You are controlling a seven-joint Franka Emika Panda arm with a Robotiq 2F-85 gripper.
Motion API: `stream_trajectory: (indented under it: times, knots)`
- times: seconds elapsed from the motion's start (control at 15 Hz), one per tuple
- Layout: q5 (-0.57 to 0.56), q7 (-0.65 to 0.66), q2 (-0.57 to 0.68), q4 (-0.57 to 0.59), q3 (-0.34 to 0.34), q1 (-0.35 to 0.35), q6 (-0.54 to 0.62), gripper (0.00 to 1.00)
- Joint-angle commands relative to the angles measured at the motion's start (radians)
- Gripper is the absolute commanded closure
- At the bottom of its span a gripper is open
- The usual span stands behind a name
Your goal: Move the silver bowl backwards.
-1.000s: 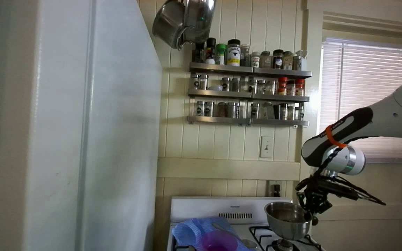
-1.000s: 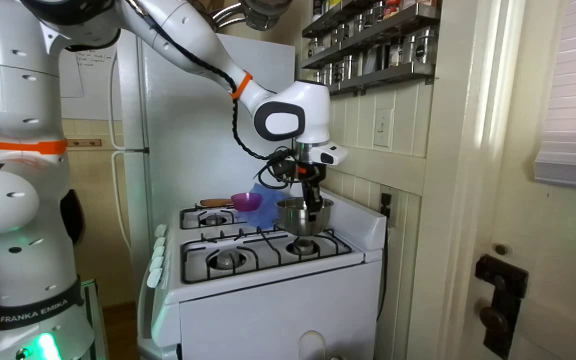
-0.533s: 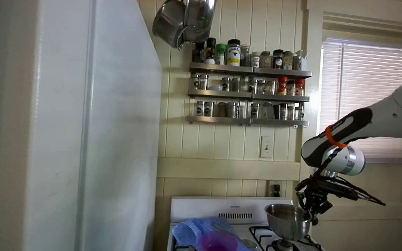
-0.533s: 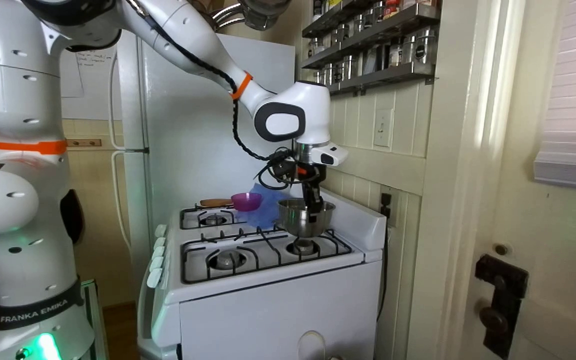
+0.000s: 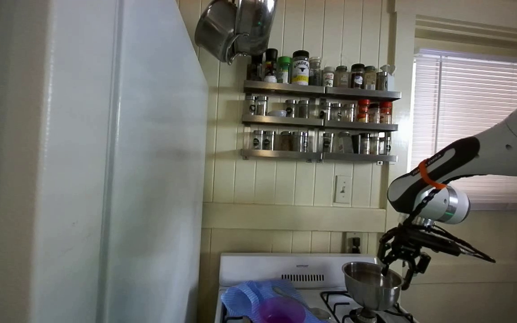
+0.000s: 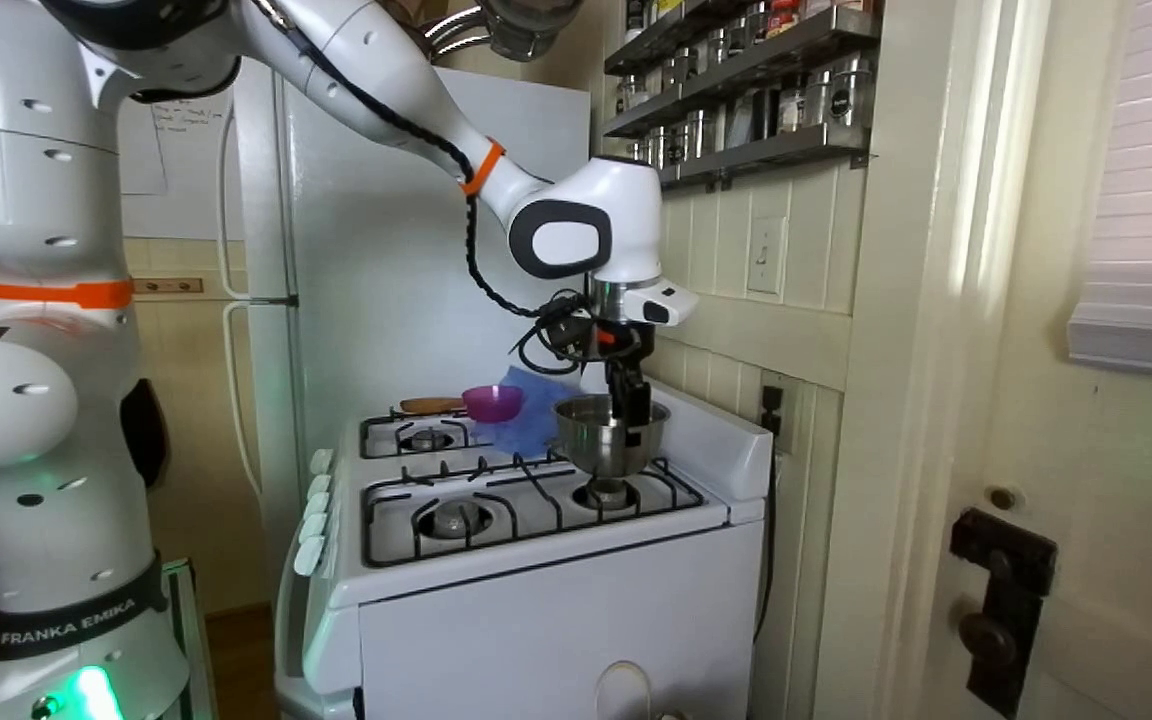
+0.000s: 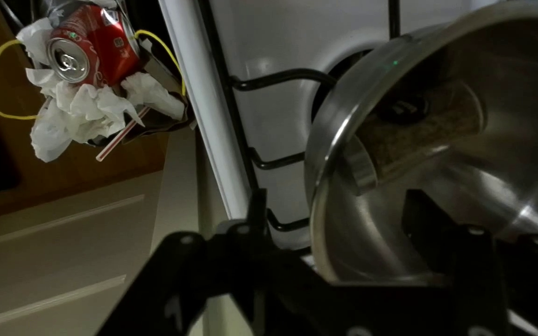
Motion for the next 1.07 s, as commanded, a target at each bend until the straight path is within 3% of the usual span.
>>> stream_trajectory:
  times: [0.0, 0.4, 0.67, 1.0]
  knots:
    - [-0.009, 0.018, -0.043, -0.02, -0.001, -0.003, 0.006, 0.0]
    - [0.004, -0.049, -0.128, -0.045, 0.007, 0.008, 0.024, 0.0]
    - [-0.048, -0.015, -0.21, -0.087, 0.015, 0.015, 0.032, 0.0]
    - [-0.143, -0.024, -0.358, -0.196, 0.031, 0.019, -0.069, 0.0]
